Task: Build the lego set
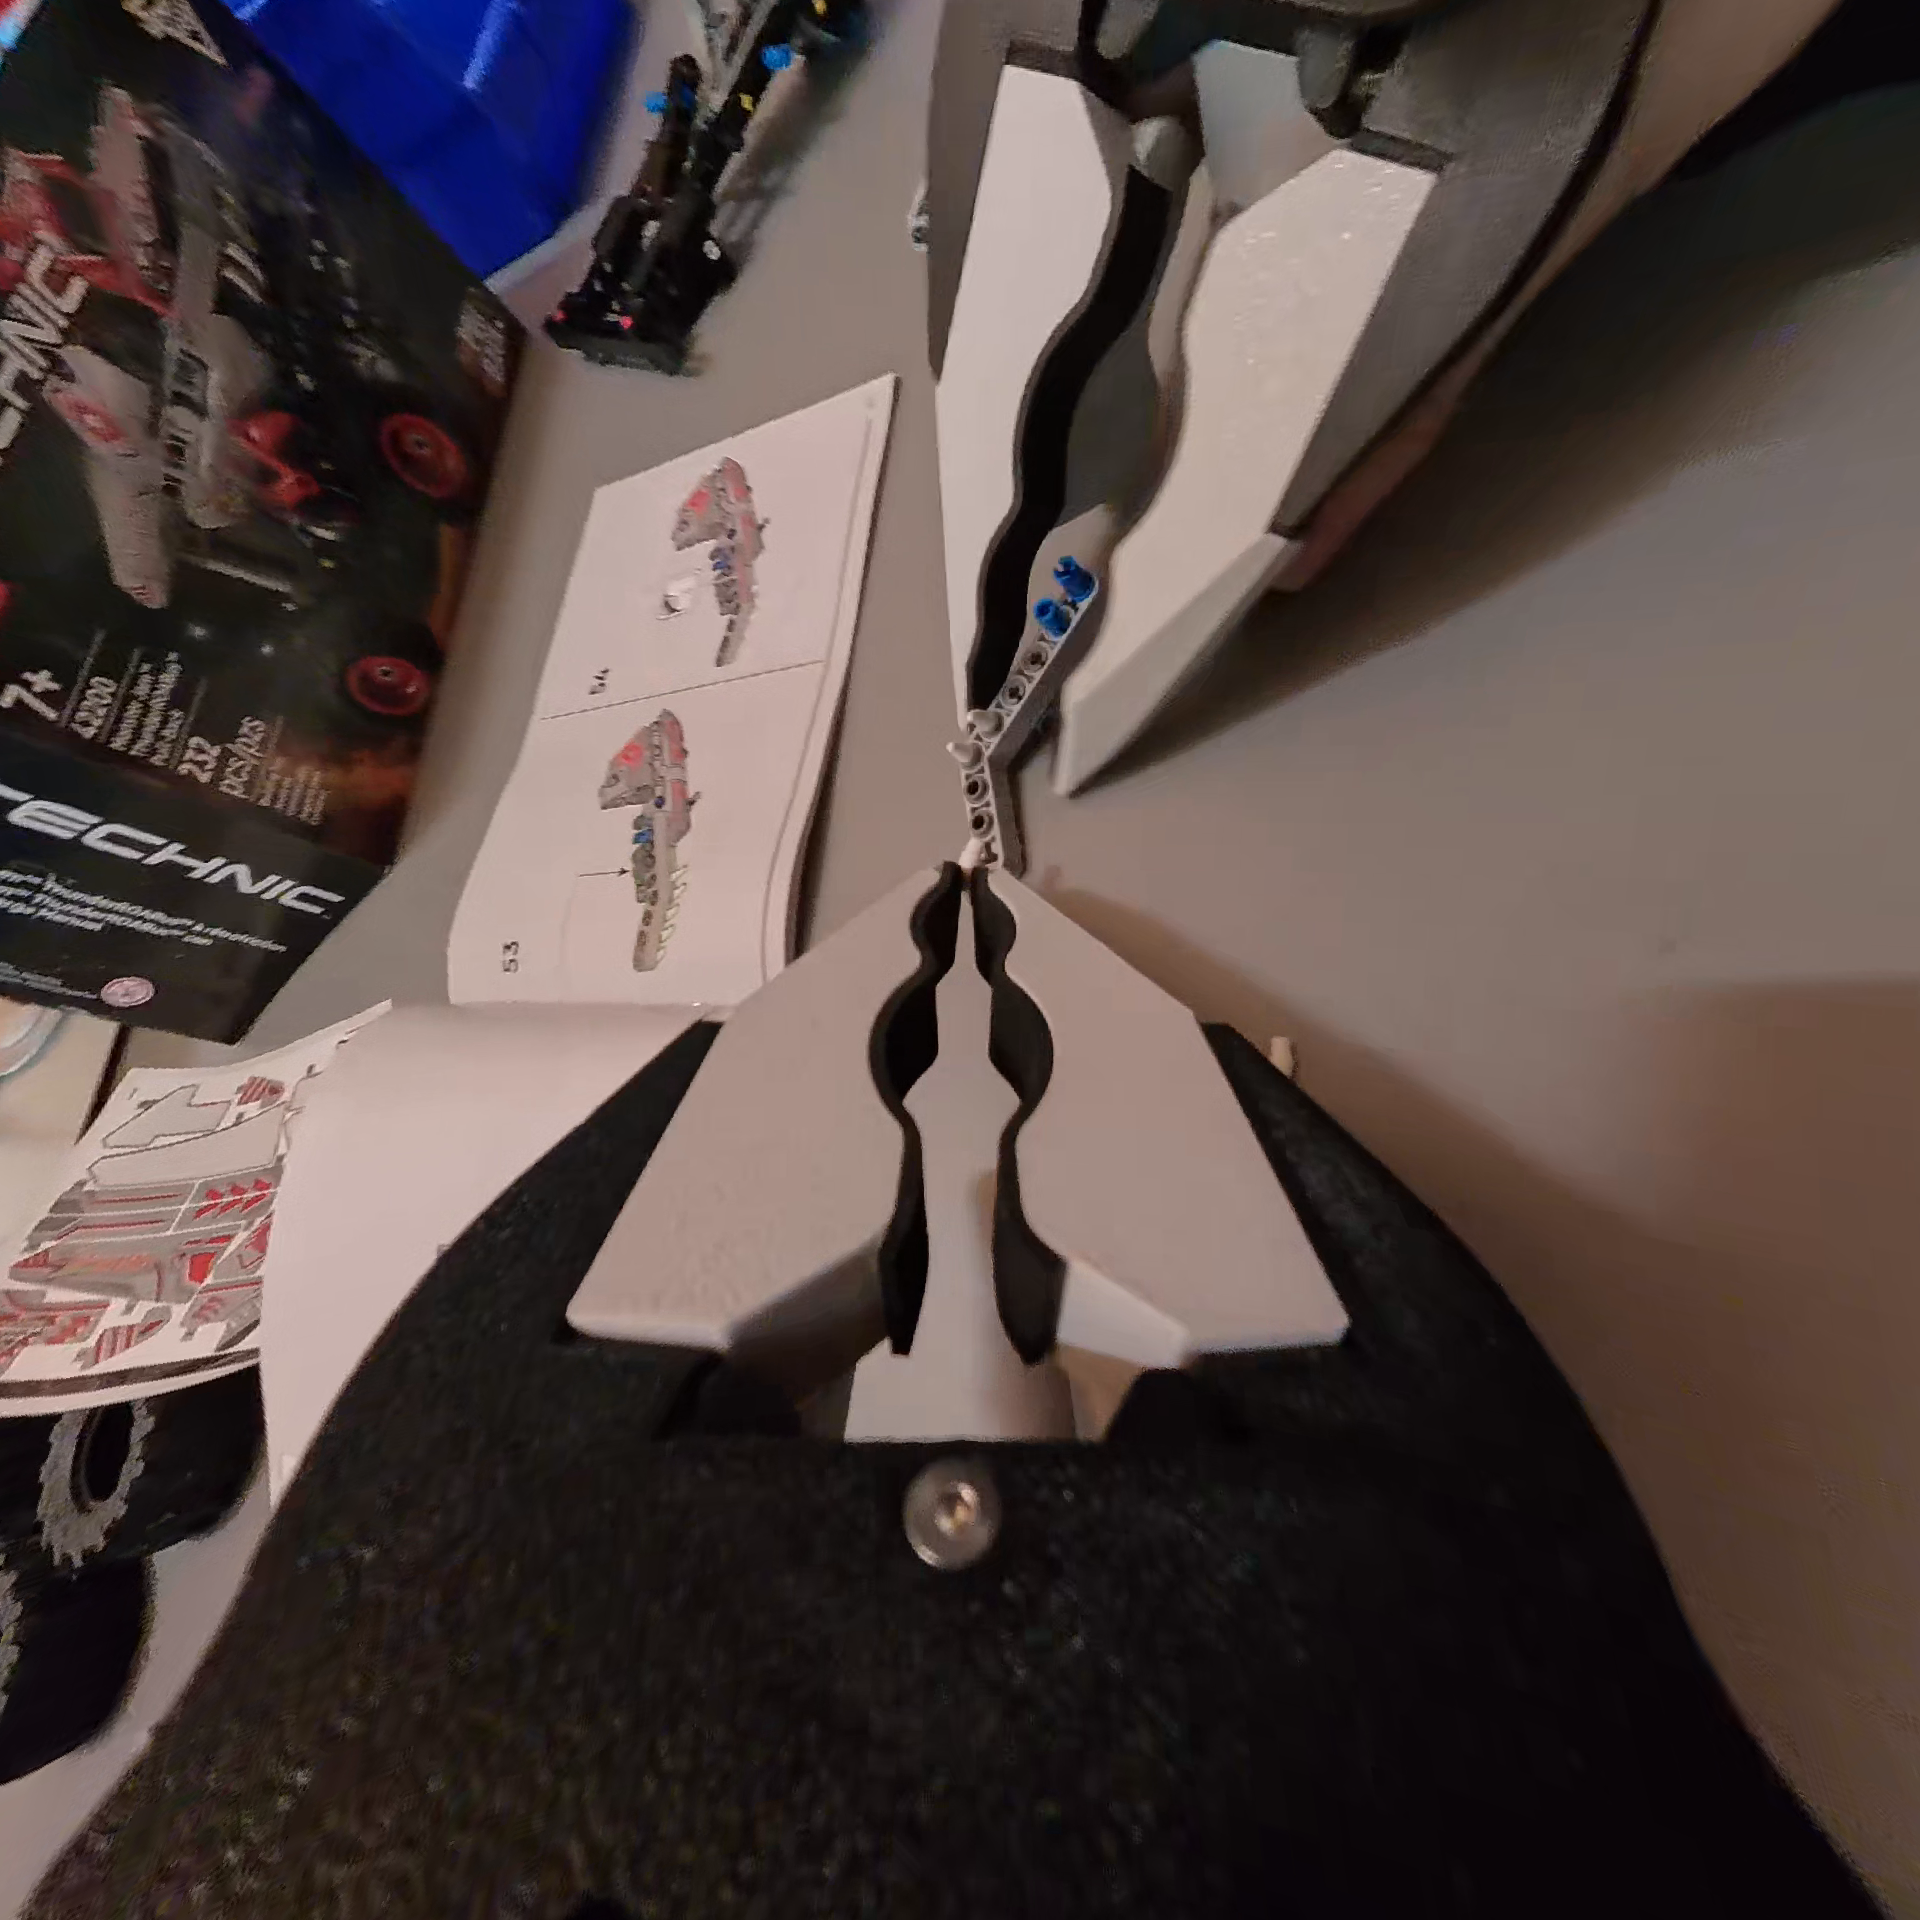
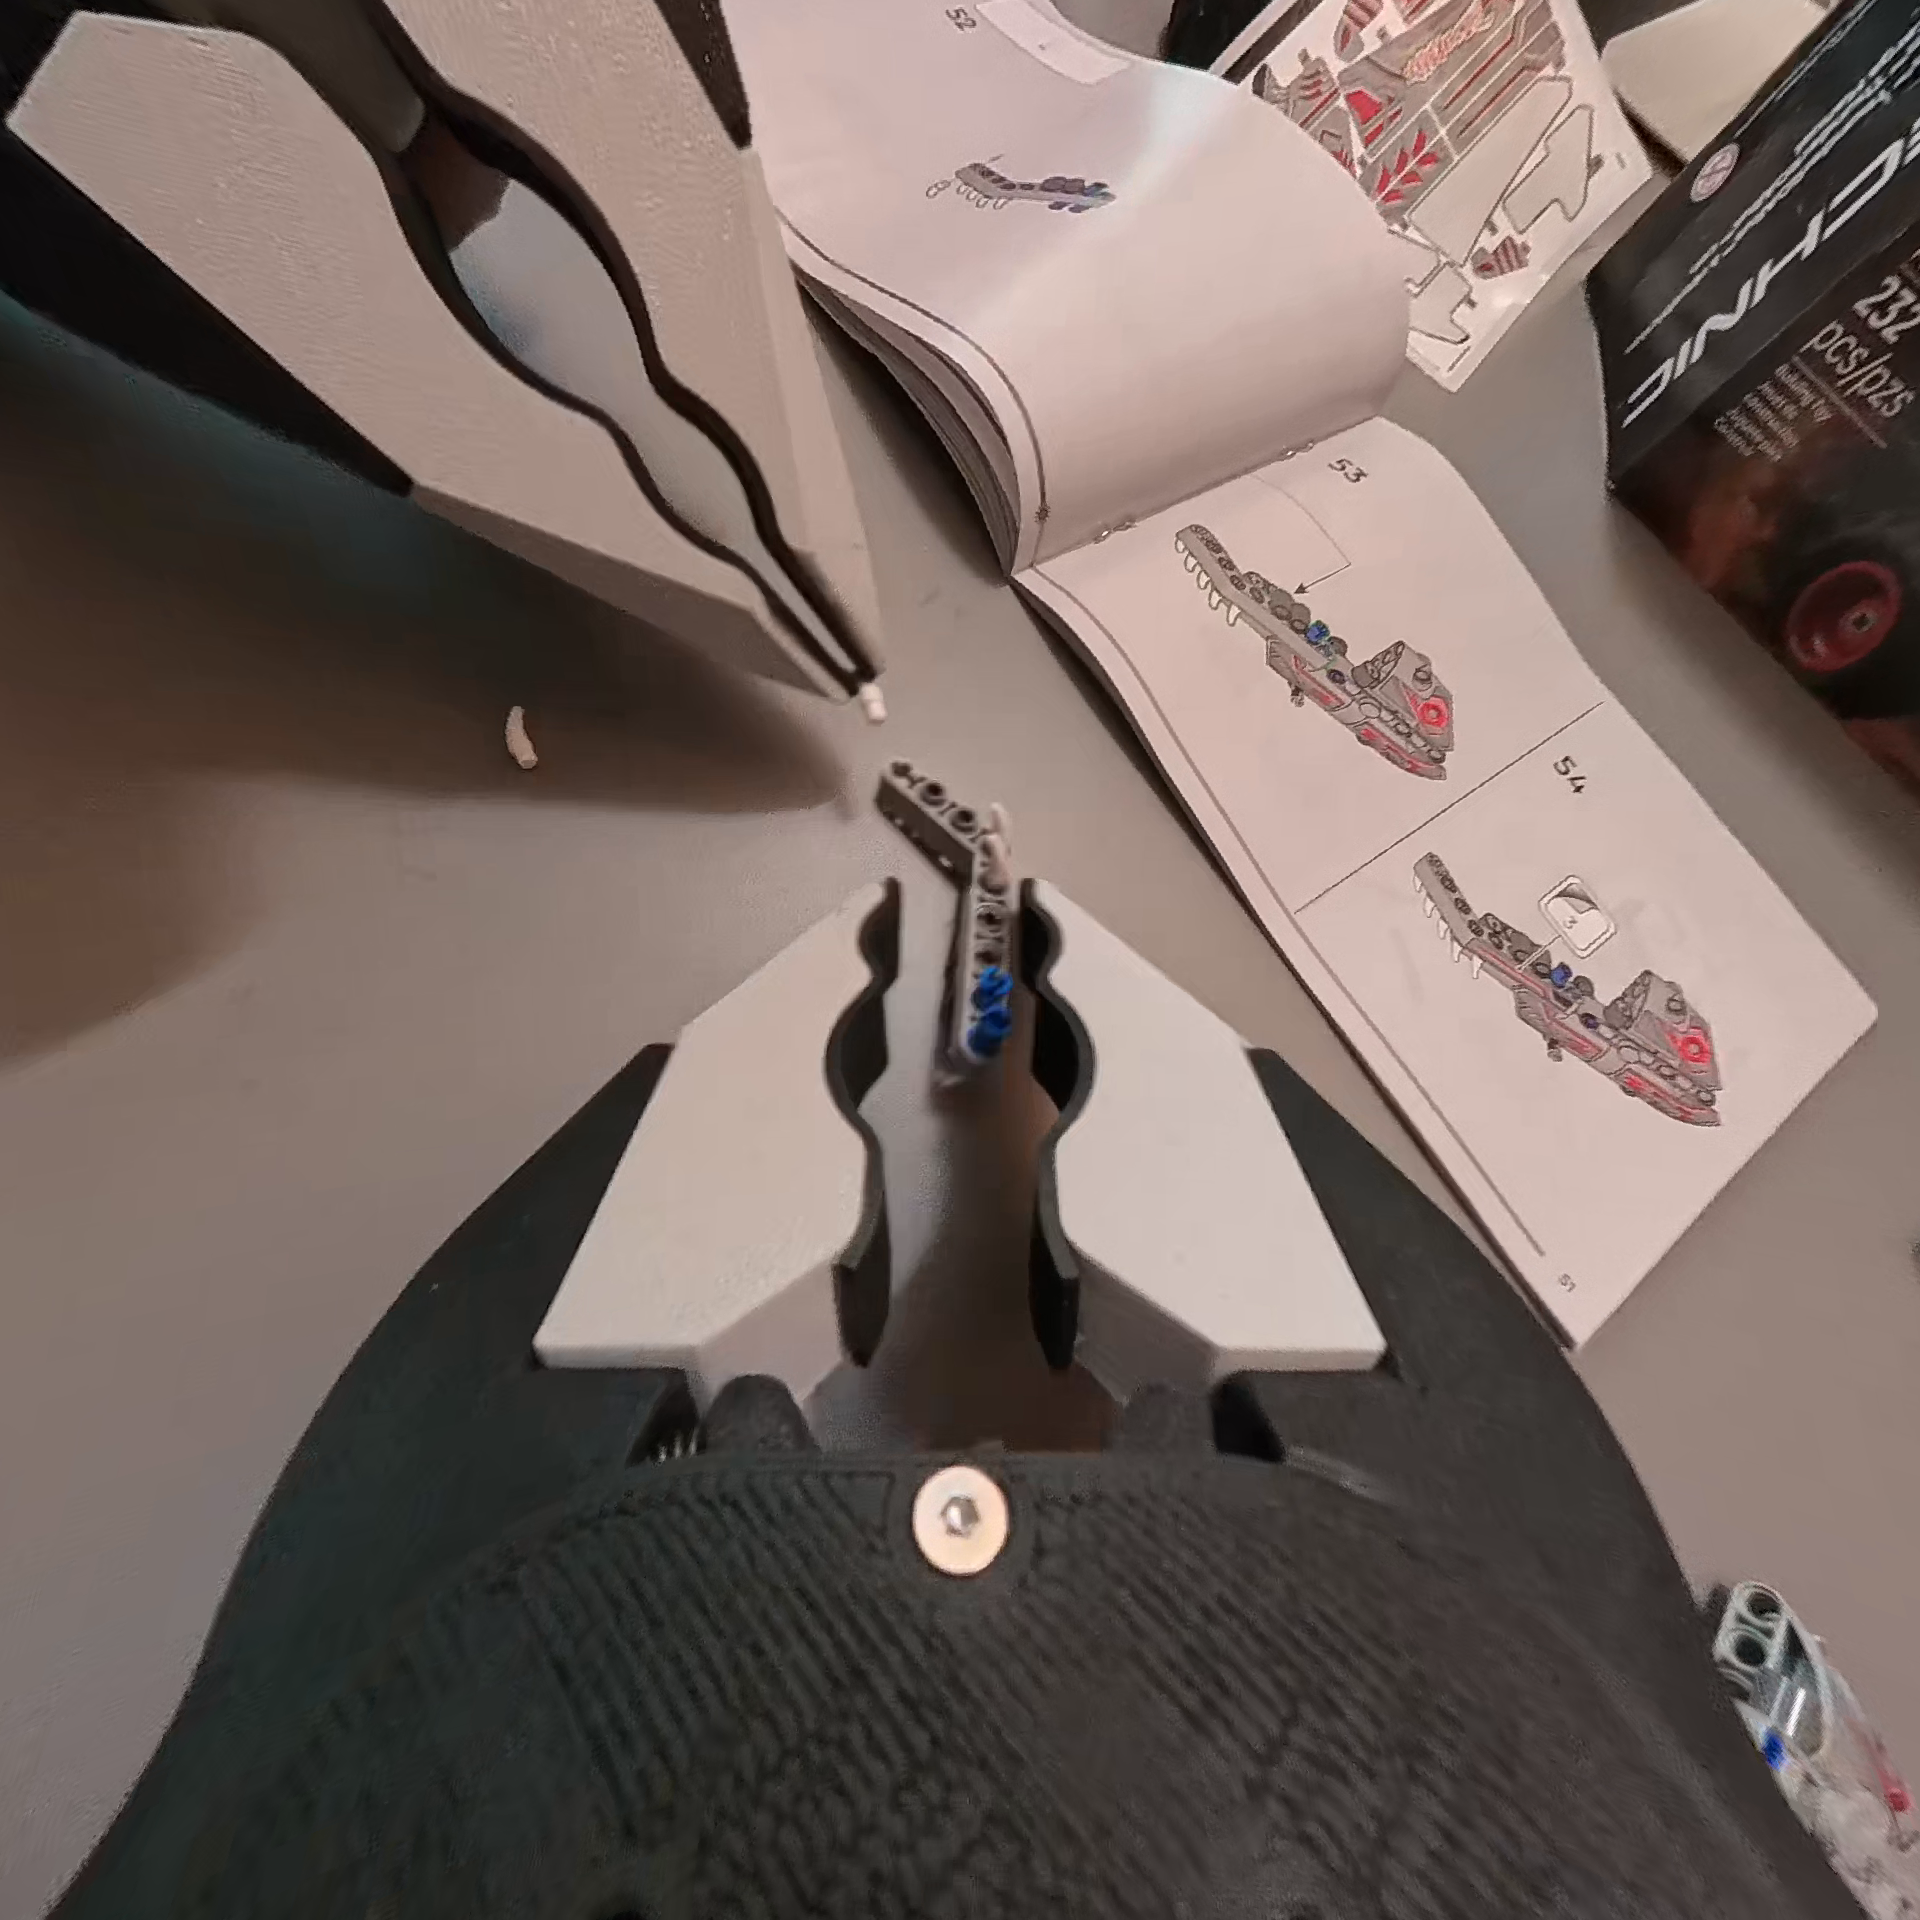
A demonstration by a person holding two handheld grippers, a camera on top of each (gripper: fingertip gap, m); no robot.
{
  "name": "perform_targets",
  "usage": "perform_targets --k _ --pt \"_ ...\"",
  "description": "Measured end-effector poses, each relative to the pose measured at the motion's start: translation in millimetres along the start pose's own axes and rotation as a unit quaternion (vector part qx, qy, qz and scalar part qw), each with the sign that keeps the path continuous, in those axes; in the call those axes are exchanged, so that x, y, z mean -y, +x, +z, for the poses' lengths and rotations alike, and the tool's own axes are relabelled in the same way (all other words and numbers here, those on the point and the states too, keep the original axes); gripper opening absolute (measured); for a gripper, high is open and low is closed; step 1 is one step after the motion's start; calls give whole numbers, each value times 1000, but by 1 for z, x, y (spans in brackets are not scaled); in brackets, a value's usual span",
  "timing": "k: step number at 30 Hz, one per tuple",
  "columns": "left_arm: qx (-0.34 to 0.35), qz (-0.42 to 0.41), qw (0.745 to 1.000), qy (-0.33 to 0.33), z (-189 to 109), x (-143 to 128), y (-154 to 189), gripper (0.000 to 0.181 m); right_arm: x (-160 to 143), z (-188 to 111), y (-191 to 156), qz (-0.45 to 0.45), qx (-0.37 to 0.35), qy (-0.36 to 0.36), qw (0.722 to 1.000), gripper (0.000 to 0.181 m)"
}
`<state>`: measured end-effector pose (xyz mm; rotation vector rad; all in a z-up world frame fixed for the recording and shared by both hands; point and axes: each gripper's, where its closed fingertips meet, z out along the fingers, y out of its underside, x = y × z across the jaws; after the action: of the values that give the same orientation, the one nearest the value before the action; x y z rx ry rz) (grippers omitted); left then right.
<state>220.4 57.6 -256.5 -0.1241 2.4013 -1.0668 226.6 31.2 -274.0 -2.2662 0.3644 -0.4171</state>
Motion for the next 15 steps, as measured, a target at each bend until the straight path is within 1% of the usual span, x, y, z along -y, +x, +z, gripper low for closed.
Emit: perform_targets --k 1,2,4,6,7,9,11,13,15 --pt "5 -4 1000 5 -1 2 -2 0 -1 -2 -1 6 9 2 1000 29" --pt "11 -8 1000 15 -3 5 -5 0 -1 -4 -1 9 16 4 1000 33" --pt "25 -16 999 42 -7 15 -10 0 2 -12 4 5 5 17 1000 35" --pt "40 -15 997 67 -12 26 -15 0 16 -25 8 -1 -9 52 999 32" --pt "49 -7 995 82 -14 32 -16 0 25 -31 7 0 -6 71 997 27" --pt "68 15 991 113 -20 47 -18 0 41 -41 -1 3 20 108 994 21" --pt "83 43 986 134 -25 58 -17 0 51 -49 -1 20 29 135 990 14" --pt "98 74 981 149 -30 66 -15 0 58 -54 -1 52 52 166 983 15" --pt "110 100 977 155 -33 70 -14 0 67 -61 -5 91 92 205 970 11"
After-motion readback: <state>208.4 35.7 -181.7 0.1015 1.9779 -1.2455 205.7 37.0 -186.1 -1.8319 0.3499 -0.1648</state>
